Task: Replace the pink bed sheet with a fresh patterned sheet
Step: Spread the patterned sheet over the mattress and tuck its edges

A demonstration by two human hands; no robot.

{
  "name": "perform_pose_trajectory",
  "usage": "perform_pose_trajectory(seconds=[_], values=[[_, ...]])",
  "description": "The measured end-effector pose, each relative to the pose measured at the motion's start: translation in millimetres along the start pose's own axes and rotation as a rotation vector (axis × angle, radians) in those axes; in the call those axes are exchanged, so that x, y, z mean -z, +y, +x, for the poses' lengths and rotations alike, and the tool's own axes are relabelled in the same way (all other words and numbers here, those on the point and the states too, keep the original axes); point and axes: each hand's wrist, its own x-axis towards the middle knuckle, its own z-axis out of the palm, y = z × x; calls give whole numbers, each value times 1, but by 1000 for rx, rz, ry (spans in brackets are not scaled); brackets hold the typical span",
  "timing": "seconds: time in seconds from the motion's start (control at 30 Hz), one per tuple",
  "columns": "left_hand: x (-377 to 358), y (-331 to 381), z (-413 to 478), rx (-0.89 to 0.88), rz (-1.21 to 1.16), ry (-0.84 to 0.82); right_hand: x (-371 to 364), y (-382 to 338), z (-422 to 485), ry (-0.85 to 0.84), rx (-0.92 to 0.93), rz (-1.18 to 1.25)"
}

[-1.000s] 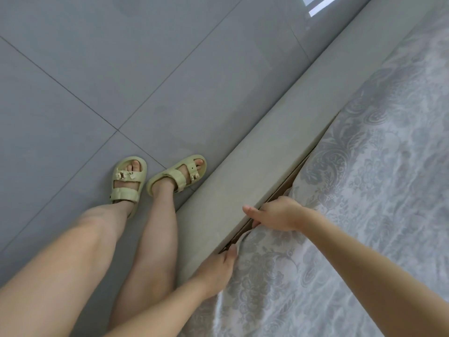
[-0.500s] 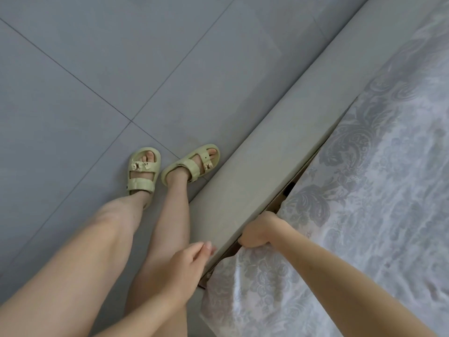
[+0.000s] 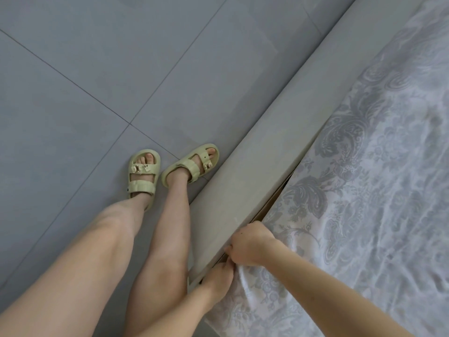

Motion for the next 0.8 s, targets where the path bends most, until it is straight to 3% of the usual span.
perform_pose_trajectory(seconds=[0.1,0.17,0.23,0.33,0.37,0.43,0.53,0.63,0.73,0.8], values=[[18,6,5,-16,102,38,7,2,4,-64,-30,-21],[36,19,10,-32,139,83,17,11,-2,3,-64,55],[52,37,15,-93,70,167,31,31,-15,193,-129,120],[62,78,20,-200,-76,228,49,91,-31,547,-329,17],[62,93,22,-235,-86,239,55,113,-37,555,-405,-32],[58,119,27,-291,-92,262,63,141,-38,374,-484,-133],[56,151,28,-348,-121,272,66,140,-24,90,-432,-219],[63,172,15,-389,-96,261,72,123,-21,-61,-382,-171],[79,202,4,-430,-65,273,92,129,-39,51,-393,111],[85,233,-1,-465,-79,271,108,144,-58,347,-390,176]])
